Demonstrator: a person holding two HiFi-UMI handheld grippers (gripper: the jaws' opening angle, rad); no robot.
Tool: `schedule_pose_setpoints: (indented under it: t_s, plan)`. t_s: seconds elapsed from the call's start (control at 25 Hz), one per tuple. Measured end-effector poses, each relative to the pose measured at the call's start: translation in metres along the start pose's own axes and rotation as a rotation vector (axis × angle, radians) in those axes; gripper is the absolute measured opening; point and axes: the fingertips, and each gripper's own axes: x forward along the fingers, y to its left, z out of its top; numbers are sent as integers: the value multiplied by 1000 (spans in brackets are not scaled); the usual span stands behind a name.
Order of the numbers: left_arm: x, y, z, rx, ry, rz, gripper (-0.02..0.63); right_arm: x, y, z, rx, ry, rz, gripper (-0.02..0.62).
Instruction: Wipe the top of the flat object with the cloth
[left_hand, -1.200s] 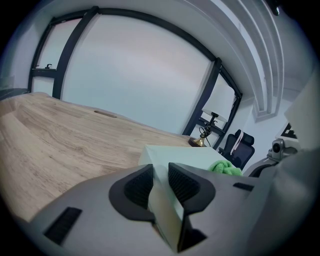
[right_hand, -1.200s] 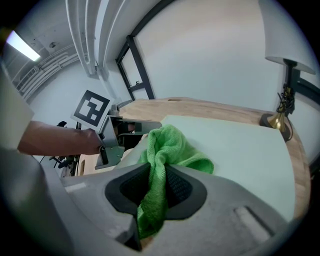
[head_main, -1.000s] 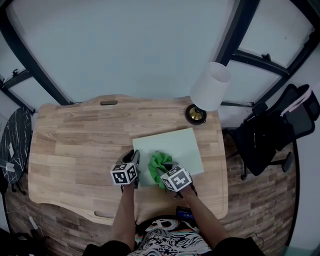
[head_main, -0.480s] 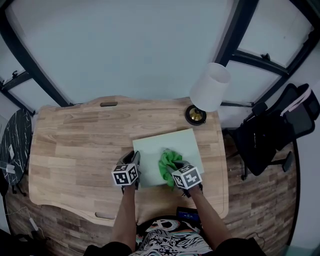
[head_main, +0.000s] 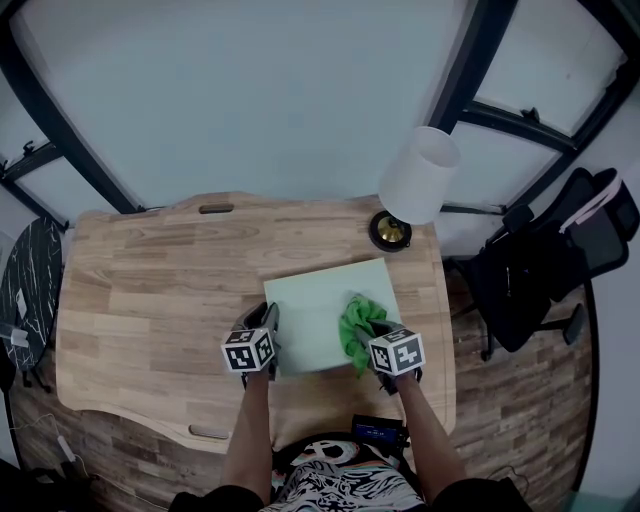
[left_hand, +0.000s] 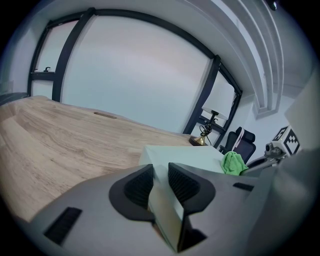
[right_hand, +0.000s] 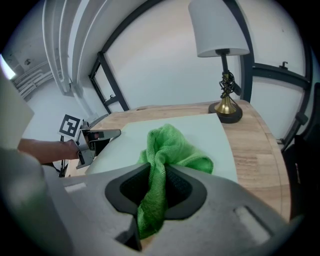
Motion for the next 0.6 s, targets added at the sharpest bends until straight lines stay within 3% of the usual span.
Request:
schedule_pose_setpoints:
  t_s: [0.6]
  plan:
    - [-1, -1, 0, 15, -1, -3, 97, -29, -47, -9, 92, -33, -97, 72]
